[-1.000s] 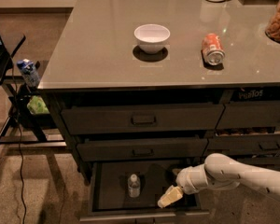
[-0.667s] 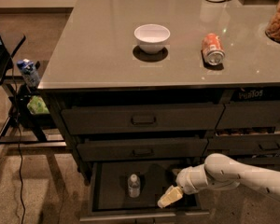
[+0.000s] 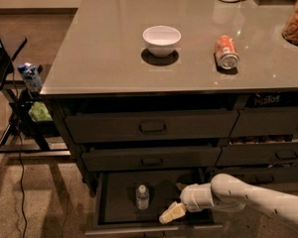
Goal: Pick blue plastic bottle from bottom drawer and place on counter
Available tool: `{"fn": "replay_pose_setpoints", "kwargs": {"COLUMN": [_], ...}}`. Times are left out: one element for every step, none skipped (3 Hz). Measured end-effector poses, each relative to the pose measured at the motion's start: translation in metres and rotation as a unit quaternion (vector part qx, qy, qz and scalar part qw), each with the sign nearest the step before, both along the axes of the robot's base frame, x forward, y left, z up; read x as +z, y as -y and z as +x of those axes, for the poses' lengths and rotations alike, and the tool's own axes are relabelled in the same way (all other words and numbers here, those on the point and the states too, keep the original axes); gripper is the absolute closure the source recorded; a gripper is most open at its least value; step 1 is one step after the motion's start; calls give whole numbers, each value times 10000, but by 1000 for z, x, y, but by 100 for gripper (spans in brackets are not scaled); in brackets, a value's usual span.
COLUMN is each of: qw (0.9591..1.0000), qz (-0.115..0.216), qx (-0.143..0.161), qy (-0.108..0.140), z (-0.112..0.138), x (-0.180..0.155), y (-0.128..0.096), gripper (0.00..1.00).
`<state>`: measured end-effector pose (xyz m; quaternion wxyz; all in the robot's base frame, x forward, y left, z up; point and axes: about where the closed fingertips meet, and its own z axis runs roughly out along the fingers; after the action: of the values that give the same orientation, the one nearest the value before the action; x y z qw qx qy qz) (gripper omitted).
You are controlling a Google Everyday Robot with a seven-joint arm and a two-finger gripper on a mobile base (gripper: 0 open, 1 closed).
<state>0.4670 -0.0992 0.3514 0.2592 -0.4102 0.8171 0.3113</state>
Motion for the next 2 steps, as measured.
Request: {"fn": "replay_pose_setpoints", "kwargs": {"qw": [9996,9988], "qz": [258,455], "qx": [-24,8], "qy": [139,166], "z": [9,19], "x": [-17,-38], "y": [-18,-35], "gripper": [0,0]}}
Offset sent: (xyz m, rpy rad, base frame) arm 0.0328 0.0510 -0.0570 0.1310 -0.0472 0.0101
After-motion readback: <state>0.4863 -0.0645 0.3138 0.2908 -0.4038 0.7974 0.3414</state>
